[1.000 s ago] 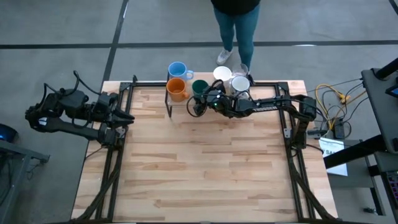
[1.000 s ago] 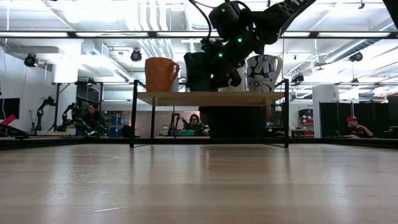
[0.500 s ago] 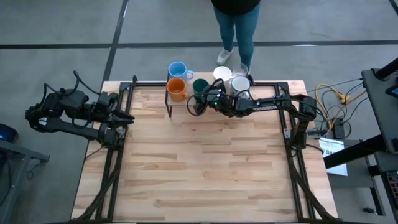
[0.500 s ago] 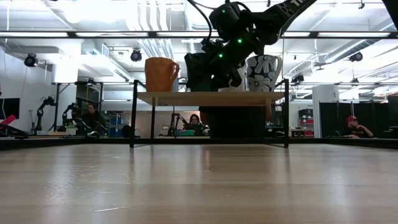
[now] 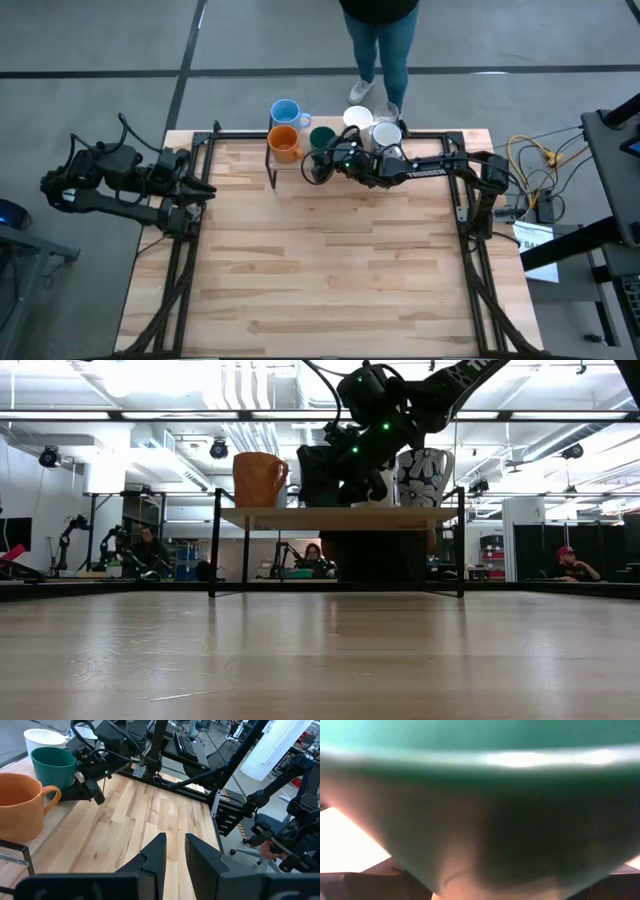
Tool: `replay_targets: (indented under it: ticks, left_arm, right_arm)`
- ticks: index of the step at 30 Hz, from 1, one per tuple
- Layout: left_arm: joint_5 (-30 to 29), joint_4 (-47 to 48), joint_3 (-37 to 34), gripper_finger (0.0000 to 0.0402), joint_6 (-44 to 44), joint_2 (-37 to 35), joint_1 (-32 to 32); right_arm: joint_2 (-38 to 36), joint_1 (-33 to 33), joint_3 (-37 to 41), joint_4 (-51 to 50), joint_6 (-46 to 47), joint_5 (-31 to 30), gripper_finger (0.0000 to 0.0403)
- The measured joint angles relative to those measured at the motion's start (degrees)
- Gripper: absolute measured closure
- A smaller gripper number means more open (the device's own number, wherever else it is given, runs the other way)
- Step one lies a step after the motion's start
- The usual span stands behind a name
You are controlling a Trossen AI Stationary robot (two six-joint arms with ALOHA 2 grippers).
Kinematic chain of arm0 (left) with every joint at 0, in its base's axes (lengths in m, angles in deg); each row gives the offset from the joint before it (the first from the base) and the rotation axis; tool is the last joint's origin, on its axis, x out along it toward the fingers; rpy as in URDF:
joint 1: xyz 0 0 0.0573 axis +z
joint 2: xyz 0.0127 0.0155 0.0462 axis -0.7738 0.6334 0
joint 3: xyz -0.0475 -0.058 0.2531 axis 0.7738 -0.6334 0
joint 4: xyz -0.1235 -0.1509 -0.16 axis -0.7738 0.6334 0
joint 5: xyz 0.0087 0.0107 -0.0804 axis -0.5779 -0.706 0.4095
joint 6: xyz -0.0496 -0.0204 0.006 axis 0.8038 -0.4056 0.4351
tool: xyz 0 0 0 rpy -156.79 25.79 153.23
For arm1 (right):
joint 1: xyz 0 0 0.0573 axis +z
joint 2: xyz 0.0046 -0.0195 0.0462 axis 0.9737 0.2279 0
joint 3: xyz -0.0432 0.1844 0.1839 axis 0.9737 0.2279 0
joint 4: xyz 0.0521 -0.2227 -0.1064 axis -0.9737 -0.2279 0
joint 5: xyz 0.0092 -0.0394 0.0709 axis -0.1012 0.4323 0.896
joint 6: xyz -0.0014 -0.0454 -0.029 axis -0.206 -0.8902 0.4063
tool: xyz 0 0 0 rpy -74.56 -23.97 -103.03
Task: Stack small to large cups/mugs on shelf
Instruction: Put the green cup on the shelf
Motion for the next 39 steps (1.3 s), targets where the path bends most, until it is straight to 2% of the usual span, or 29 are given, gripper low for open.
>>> replay_targets:
  ticks: [10,25,33,39]
  left_arm:
    - [0.04,-0.01,0.0,0.0345,0.02,0.0,-0.01]
    - [0.55,0.01,0.0,0.0345,0.02,0.0,0.02]
    - [1.16,0.01,0.0,0.0345,-0.04,0.0,-0.01]
    - [1.36,0.01,0.0,0.0345,-0.11,-0.02,0.02]
  right_arm:
    - [-0.01,-0.22,-0.02,0.04,0.98,2.0,0.0056]
    - [-0.14,-0.08,-0.02,-0.16,2.12,2.15,0.0055]
    - [-0.47,2.35,-0.02,-1.16,2.55,2.01,0.0055]
    - [-0.69,3.51,-0.02,-1.18,2.47,-1.08,0.0055]
